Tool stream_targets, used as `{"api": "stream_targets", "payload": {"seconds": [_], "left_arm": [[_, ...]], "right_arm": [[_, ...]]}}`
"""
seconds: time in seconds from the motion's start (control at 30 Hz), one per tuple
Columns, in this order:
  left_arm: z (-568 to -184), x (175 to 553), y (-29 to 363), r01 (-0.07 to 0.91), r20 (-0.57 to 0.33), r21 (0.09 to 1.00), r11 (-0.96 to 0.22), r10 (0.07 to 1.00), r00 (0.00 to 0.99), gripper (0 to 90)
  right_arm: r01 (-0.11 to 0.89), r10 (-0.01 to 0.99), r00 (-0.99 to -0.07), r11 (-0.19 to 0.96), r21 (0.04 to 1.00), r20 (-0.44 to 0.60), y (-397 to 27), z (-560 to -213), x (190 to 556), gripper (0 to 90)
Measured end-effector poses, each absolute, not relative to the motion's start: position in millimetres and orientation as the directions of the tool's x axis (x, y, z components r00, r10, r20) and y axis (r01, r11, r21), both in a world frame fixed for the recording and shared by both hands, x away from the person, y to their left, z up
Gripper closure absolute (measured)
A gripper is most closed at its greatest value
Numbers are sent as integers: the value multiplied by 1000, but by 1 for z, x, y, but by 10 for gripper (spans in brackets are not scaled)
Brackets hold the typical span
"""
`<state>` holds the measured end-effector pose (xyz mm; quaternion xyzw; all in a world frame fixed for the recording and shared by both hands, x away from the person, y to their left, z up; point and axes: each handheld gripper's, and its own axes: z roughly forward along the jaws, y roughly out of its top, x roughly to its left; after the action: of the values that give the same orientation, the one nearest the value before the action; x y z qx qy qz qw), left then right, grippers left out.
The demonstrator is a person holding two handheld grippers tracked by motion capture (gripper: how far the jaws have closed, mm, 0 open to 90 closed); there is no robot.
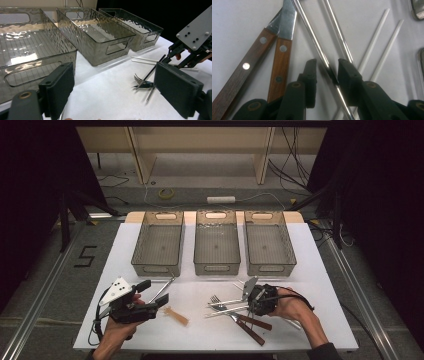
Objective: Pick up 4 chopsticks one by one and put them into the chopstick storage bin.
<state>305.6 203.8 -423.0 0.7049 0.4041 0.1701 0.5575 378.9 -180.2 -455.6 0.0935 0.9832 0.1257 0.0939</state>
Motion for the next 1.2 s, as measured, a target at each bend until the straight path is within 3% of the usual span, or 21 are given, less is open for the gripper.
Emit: {"api": "stream_targets", "payload": {"seconds": [0.7,1.2], "left_arm": [[-423,305,203,377,-202,924,-63,757,621,173],[-423,304,200,371,-173,923,-98,756,631,174]], "right_arm": [[-37,6,-981,976,216,-196,-177,-456,370,854],[-37,27,-971,965,258,-239,-182,-433,364,861]]}}
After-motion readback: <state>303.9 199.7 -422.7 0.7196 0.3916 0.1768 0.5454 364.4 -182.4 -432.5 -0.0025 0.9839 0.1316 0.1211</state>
